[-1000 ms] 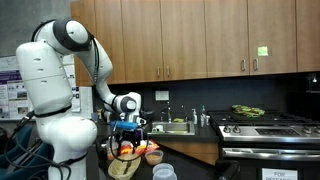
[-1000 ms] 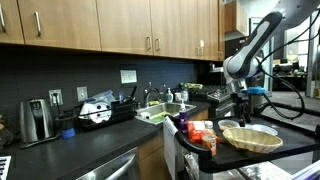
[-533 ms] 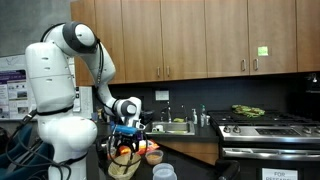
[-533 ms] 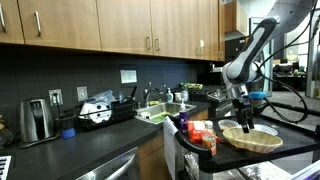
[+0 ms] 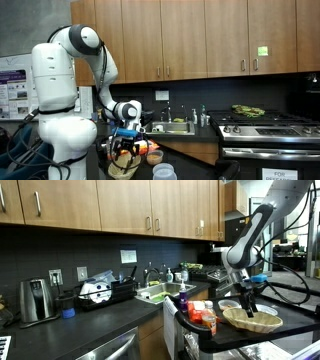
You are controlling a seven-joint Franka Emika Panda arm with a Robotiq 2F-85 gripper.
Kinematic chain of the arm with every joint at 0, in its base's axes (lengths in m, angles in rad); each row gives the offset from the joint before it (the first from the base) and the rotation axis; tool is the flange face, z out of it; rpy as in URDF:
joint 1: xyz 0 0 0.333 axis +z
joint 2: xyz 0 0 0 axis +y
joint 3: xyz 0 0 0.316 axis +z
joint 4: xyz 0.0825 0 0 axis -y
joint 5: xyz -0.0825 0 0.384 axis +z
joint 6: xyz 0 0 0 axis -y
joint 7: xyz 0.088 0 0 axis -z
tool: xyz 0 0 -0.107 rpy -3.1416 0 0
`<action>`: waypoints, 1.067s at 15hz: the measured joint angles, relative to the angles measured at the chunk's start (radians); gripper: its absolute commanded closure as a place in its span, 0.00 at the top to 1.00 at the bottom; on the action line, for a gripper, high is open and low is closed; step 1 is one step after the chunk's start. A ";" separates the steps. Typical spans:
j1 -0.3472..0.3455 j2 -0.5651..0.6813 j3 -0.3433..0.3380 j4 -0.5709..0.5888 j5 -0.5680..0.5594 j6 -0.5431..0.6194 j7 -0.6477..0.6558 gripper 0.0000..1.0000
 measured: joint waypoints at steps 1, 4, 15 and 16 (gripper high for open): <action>0.000 0.008 0.000 0.000 -0.006 0.008 0.000 1.00; 0.000 0.044 0.007 -0.001 -0.014 0.051 0.000 1.00; 0.001 0.161 0.048 0.002 -0.086 0.148 0.054 0.53; 0.001 0.161 0.048 0.001 -0.093 0.149 0.059 0.45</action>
